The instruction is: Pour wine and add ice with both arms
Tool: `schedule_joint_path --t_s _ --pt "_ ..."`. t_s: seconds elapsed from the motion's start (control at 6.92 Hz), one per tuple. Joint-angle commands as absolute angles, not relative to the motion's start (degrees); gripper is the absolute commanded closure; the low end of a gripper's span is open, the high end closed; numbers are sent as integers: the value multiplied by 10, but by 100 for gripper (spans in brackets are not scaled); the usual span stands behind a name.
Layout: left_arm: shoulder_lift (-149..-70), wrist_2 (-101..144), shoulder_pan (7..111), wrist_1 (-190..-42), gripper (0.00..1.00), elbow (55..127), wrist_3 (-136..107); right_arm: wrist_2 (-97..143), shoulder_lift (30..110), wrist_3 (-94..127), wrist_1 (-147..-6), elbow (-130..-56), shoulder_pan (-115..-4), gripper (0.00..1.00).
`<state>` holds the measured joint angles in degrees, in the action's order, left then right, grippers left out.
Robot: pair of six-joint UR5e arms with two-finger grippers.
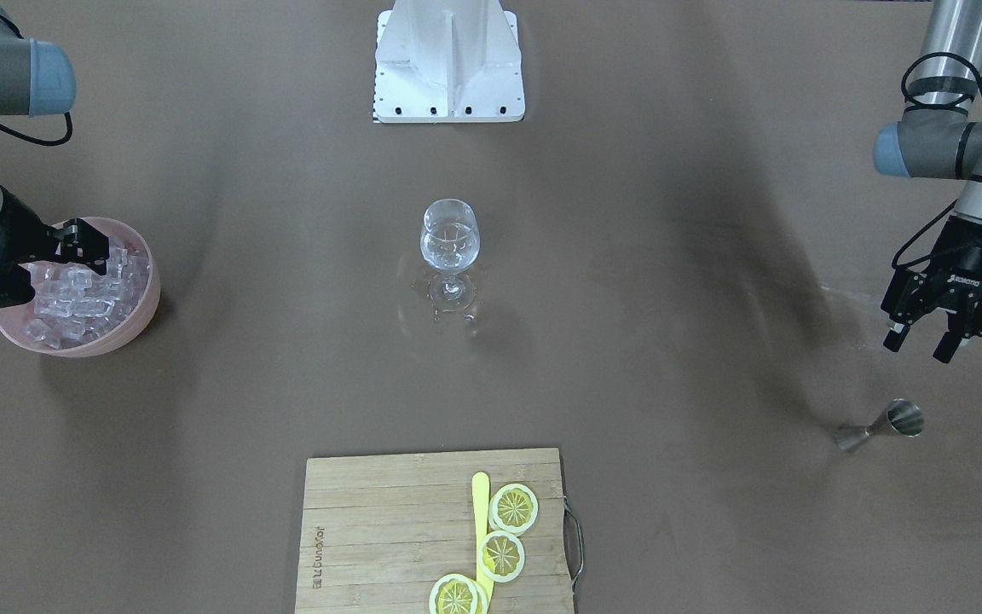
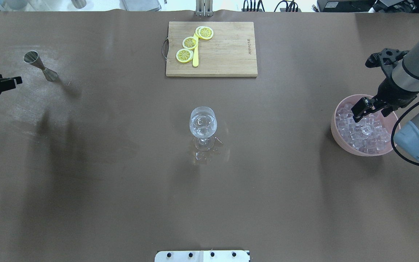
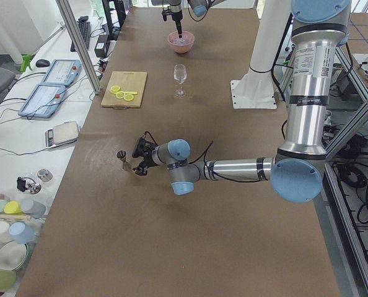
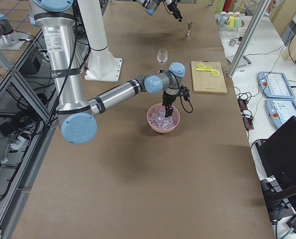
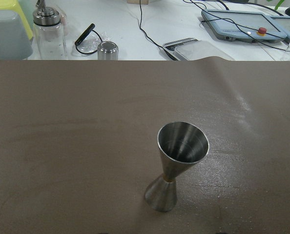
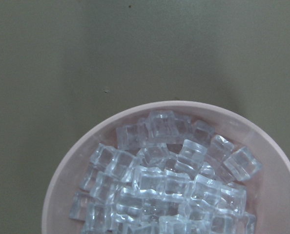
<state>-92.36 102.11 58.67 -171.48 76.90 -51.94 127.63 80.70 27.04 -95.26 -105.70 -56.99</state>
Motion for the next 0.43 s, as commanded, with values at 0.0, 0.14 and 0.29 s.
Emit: schedule_joint_path --t_s 0.0,0.14,0.29 --pt "-927 1022 587 -1715 21 769 -518 1277 815 268 -952 -1046 -559 10" --pt "-929 1023 587 -1715 21 769 -519 1276 815 268 -952 -1040 -552 10" --pt "-929 1022 587 -1715 21 769 -519 1277 813 267 -952 -1036 -548 13"
